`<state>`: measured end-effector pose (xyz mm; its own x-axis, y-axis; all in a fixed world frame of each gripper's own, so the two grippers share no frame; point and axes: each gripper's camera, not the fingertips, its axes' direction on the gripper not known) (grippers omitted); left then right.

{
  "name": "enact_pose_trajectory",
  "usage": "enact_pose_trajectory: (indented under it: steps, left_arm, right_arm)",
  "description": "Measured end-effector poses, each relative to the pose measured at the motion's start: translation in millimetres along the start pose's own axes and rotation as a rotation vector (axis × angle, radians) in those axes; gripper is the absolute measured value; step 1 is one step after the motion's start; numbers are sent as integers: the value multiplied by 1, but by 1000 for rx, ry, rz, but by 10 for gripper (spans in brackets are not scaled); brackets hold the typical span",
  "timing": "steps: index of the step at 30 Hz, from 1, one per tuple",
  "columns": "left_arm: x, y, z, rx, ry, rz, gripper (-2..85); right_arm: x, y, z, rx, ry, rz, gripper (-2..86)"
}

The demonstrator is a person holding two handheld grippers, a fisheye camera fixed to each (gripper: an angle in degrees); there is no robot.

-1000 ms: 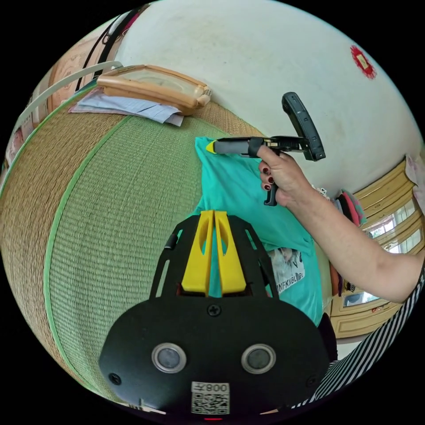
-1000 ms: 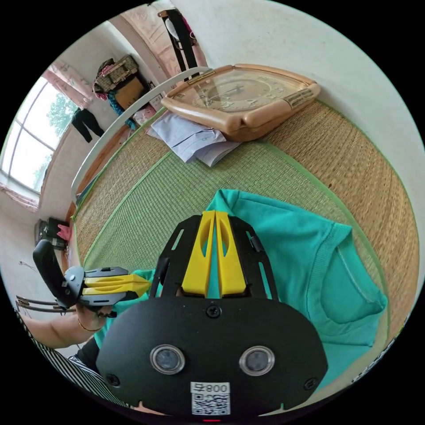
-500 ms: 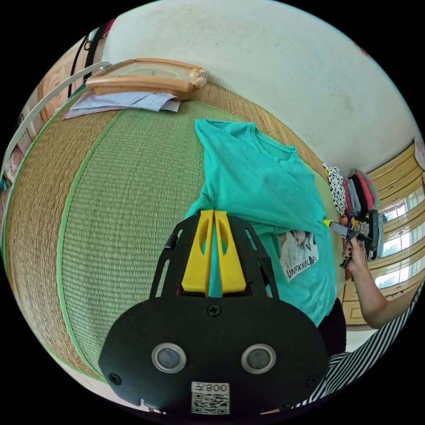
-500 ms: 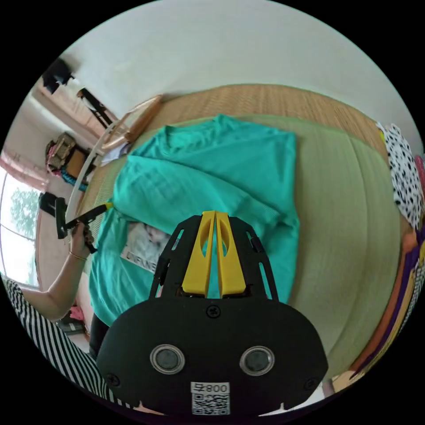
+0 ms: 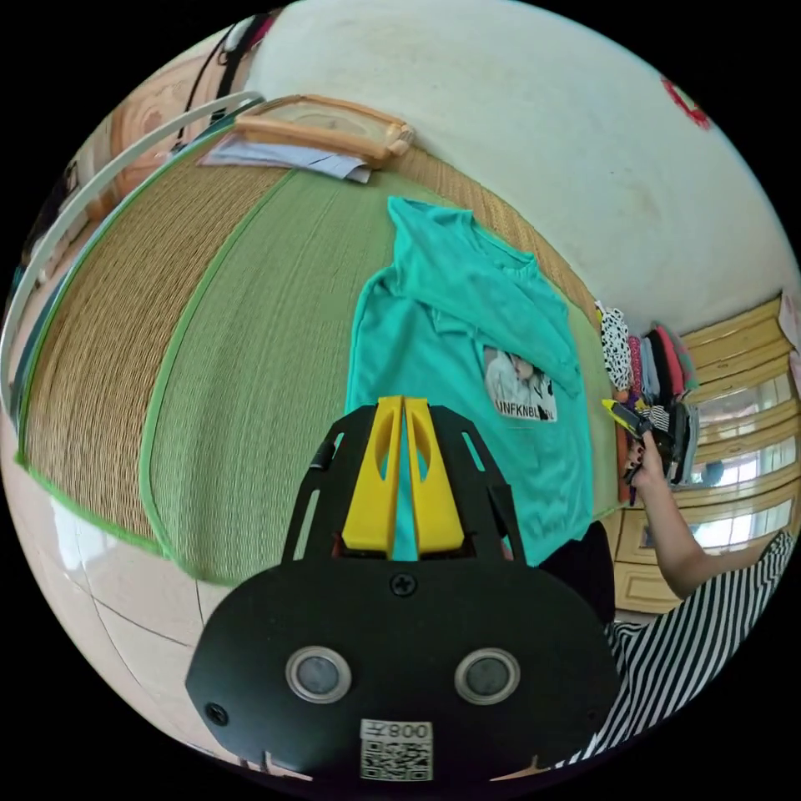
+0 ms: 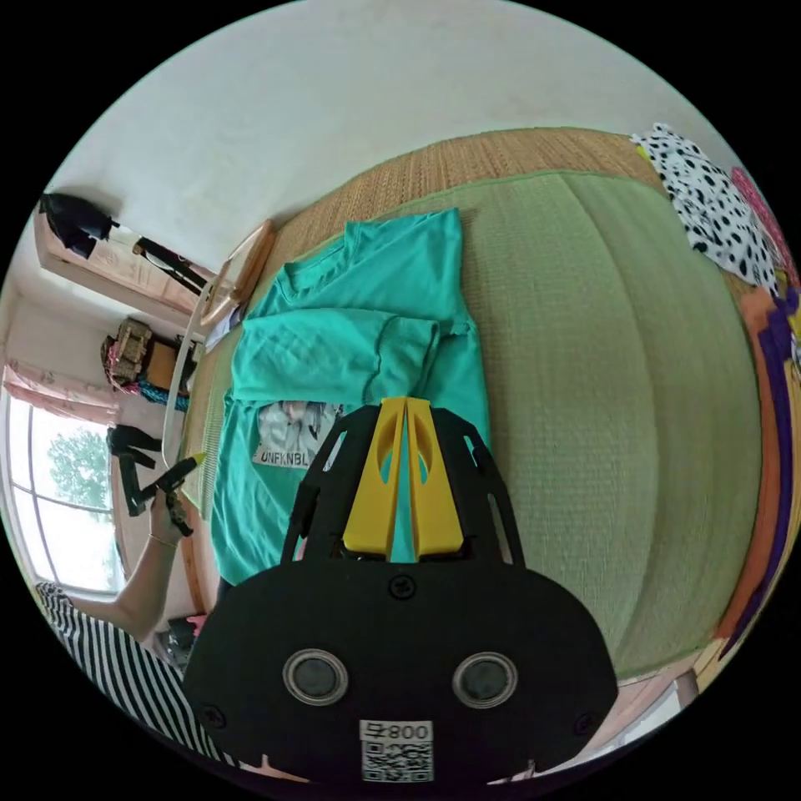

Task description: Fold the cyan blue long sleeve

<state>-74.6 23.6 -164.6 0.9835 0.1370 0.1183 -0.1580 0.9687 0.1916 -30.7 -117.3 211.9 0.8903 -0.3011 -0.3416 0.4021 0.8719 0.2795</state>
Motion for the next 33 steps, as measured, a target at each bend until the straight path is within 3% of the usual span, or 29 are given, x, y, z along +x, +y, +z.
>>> enact_pose_trajectory:
  steps: [13,23,33]
  left_arm:
    - [-71,181,-72,-17,282,-362,57]
    - [-88,237,-74,-58,373,-416,96]
    - [-96,264,-74,-36,538,-494,103]
  right_arm:
    - [134,204,-122,12,-188,204,1]
    - [157,264,-142,-36,-301,178,11]
    - [172,287,-144,-111,-313,147,74]
